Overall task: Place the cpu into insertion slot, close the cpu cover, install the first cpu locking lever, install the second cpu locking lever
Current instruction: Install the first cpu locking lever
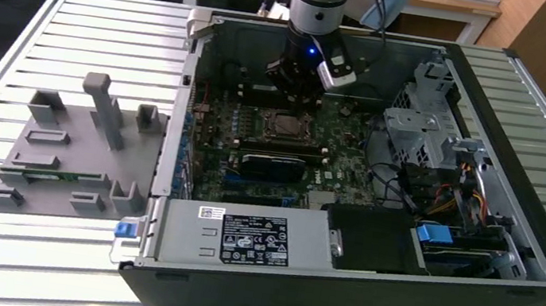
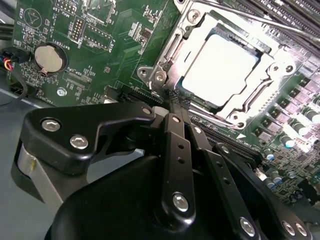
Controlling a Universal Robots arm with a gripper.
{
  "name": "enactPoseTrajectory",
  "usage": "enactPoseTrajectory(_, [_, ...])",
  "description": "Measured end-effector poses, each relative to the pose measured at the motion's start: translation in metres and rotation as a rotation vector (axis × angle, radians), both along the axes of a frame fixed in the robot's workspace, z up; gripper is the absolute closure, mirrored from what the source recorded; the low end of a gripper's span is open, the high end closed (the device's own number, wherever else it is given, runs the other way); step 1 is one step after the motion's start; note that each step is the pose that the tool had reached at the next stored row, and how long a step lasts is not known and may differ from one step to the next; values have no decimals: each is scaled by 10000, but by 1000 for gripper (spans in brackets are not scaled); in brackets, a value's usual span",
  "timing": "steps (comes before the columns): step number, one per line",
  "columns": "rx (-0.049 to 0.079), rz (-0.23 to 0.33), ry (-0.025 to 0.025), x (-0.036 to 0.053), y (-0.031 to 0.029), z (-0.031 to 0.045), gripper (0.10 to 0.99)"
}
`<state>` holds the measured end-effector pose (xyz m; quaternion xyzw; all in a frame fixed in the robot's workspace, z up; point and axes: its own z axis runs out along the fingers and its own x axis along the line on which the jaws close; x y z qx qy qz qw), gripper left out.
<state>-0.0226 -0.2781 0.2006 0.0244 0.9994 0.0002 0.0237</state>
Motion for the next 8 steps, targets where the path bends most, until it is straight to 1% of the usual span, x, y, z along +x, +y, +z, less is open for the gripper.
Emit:
enactPoseTrajectory(4, [-101, 0, 1, 5, 2, -12, 980])
enactPoseTrajectory(8, [-165, 0, 1, 10, 6, -24, 980])
